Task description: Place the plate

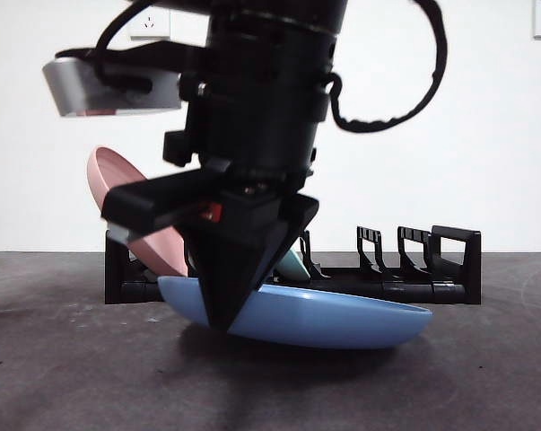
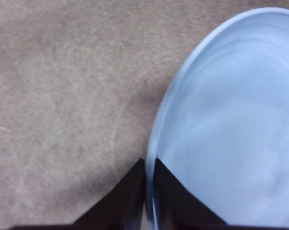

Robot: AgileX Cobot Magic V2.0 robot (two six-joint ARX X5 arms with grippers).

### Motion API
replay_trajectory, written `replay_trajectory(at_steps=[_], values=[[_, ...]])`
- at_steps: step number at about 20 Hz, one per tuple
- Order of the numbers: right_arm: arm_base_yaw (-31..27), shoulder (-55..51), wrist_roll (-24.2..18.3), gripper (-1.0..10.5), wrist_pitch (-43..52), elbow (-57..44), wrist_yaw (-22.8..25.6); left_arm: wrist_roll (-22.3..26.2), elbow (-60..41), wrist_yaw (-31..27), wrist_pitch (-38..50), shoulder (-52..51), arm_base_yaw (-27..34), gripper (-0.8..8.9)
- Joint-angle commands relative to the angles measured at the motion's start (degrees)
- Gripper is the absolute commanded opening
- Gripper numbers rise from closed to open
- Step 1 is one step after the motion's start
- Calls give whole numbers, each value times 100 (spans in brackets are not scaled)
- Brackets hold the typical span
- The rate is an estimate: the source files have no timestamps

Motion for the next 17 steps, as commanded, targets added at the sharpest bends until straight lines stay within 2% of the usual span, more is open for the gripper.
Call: replay_trajectory(at_steps=[1,5,9,13,17], values=[[83,155,-81,13,188,68,-179,52,111,28,31,33,-15,313],[81,155,-138,21,409,68,-557,52,111,28,31,33,-15,313],[81,155,-136,116,400,68,-566,52,111,28,28,33,-15,313],[76,155,-142,121,304,68,-566,52,111,28,24,33,-15,313],[103,85,-144,350,164,173,-1023,52,111,28,31,33,-15,313]])
